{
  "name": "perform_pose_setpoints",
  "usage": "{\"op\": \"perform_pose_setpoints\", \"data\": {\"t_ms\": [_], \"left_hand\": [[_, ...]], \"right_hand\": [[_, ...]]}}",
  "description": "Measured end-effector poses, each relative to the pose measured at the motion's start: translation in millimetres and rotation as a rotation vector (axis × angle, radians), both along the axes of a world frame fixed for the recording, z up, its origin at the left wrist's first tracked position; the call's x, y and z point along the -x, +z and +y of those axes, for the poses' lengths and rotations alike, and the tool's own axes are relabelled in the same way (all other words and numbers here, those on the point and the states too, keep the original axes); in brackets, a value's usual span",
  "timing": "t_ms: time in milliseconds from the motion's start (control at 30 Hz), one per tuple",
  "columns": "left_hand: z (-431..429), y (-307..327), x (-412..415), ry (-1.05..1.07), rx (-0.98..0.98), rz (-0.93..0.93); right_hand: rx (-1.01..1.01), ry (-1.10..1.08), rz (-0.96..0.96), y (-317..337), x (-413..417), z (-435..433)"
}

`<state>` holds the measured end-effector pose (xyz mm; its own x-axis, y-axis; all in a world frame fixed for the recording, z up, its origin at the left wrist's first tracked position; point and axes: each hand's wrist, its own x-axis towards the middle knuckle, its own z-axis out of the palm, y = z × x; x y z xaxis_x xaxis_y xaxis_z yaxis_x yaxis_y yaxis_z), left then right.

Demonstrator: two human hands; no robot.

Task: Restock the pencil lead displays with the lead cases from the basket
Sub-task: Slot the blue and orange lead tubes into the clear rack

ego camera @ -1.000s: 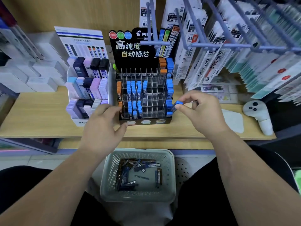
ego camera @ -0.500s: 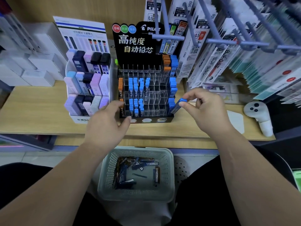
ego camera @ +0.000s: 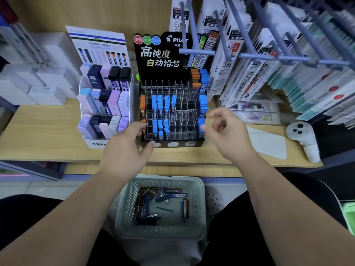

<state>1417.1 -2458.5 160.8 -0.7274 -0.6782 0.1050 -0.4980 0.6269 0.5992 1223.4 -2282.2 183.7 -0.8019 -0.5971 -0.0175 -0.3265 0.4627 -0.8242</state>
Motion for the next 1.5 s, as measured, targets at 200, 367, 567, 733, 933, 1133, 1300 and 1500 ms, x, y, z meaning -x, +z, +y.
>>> {"op": "perform_pose_setpoints", "data": {"t_ms": [200,367,567,733,933,1133,1300,1500], "left_hand": [[29,43,6,0.048,-0.232,0.257],[58,68,21,-0.232,-1.054,0.156],[53,65,23,-0.103,-1.168,0.307],[34,63,21,0.03,-1.053,0.483],[27,71,19,-0.22,-0.881,0.512],[24,84,22,-0.381,-0.814,0.512],[9,72,25,-0.087,-0.452,0.414],[-36,29,6,0.117,0.331,0.139]], "right_hand": [[0.687,0.031,-0.735,45,-26,-13],[0.686,0.033,-0.526,55,-49,-26],[0.512,0.076,-0.323,50,-48,-20],[0.218,0.186,-0.132,48,-42,-8],[0.255,0.302,-0.493,51,-45,-9],[0.431,0.416,-0.876,56,-42,-9],[0.263,0.269,-0.532,58,-31,-22],[0.26,-0.055,0.048,60,15,-37]]}}
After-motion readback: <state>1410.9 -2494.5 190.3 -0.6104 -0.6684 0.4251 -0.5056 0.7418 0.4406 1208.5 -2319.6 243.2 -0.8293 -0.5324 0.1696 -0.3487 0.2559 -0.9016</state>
